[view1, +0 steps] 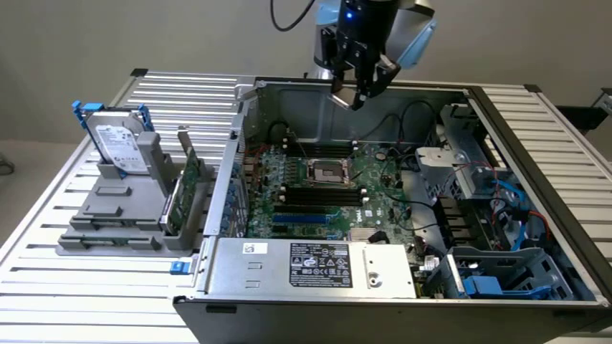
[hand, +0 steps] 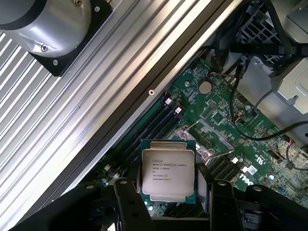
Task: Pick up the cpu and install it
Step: 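Place the cpu into insertion slot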
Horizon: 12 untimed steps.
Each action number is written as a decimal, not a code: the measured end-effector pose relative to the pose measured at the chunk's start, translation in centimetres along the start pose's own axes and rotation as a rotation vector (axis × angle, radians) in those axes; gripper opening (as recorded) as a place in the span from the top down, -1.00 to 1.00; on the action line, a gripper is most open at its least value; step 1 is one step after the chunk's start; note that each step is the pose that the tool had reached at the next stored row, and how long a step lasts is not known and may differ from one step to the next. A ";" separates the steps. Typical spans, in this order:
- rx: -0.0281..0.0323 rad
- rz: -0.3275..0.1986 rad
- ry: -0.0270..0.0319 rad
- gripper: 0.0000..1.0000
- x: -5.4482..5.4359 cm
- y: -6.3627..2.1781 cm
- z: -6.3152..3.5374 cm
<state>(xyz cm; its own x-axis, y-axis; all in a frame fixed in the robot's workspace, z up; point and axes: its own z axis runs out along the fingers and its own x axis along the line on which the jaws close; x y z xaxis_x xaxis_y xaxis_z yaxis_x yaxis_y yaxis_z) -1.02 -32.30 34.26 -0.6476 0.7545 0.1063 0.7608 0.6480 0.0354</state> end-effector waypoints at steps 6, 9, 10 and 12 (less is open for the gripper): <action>-0.0110 0.103 -0.0037 -0.09 0.0 0.00 0.00; -0.0153 0.141 -0.0047 -0.09 0.1 -0.10 0.01; -0.0162 0.150 -0.0051 -0.09 0.1 -0.17 0.01; -0.0184 0.170 -0.0058 -0.09 0.2 -0.29 0.02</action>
<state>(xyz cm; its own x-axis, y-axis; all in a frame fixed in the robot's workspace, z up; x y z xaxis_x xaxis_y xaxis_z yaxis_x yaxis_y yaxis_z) -1.40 -32.30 34.26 -0.5099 0.8536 0.1066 0.8599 0.5092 0.0356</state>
